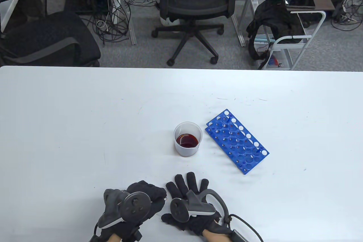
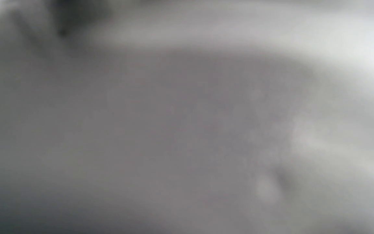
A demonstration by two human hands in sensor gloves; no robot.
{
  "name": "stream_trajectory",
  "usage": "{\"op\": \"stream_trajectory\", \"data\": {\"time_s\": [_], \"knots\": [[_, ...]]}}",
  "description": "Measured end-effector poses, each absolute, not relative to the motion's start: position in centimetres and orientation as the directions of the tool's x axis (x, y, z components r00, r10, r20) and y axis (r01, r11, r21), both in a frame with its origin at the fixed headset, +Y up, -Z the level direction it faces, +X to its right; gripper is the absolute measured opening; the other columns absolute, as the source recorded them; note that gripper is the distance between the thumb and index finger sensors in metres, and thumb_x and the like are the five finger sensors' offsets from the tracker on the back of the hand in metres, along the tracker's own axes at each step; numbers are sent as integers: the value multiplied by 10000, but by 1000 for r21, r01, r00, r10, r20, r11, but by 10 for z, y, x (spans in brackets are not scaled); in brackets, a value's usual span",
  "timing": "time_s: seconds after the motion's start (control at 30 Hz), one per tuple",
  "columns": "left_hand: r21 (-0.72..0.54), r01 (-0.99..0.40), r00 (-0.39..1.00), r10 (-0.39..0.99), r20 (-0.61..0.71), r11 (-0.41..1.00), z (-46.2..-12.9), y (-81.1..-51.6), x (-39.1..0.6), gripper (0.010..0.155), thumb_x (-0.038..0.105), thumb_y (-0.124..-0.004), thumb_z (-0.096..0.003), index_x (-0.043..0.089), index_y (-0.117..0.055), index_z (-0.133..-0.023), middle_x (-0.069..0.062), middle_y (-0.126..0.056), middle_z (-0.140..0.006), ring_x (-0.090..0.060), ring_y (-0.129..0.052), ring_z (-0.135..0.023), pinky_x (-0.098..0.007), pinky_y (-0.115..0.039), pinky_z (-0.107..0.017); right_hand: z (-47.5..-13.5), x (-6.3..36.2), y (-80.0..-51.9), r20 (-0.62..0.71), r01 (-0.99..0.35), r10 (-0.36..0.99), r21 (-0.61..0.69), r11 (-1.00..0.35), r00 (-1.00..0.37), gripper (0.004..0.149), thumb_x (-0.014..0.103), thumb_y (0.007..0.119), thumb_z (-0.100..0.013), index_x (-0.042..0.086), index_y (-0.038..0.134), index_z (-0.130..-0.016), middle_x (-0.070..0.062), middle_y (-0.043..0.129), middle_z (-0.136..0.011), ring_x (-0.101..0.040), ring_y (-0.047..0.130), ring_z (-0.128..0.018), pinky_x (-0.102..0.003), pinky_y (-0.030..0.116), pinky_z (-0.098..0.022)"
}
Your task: Dip glass rod and spread liquid on culture dish
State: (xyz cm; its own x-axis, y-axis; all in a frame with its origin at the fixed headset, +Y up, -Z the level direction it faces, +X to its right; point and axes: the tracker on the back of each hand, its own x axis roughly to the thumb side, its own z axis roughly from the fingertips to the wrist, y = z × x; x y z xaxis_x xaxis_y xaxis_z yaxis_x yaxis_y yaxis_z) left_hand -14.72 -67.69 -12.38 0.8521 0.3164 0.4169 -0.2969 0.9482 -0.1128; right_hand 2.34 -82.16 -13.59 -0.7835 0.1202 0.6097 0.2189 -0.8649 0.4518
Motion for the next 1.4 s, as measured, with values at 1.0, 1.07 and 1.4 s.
{"op": "stream_trajectory", "data": {"time_s": [1.0, 1.07, 1.4], "knots": [[-143, -328, 839, 358, 411, 934, -123, -680, -143, 337, 458, -921, -482, 281, -961, -766, 36, -1063, -712, -273, -1075, -606, -381, -920, -485, -136, 24, -822, 607, 217, 121, 452, -865, -785, 1007, 768, 281, -559, 57, -241, -1043, -301, -207, -1086, -653, -132, -925, -878, 103, -553], [-122, -322, 845, 343, 410, 939, -122, -681, -142, 338, 457, -921, -481, 281, -961, -767, 33, -1063, -713, -272, -1077, -605, -381, -921, -485, -136, 24, -822, 607, 217, 121, 452, -865, -785, 1006, 767, 281, -559, 57, -241, -1044, -300, -207, -1086, -653, -132, -925, -878, 103, -553], [-84, -284, 870, 293, 397, 955, -120, -678, -141, 335, 453, -918, -484, 274, -963, -764, 26, -1064, -705, -282, -1073, -598, -387, -918, -484, -136, 24, -822, 607, 217, 121, 452, -865, -785, 1006, 768, 282, -559, 58, -241, -1044, -300, -206, -1086, -653, -133, -925, -878, 104, -553]]}}
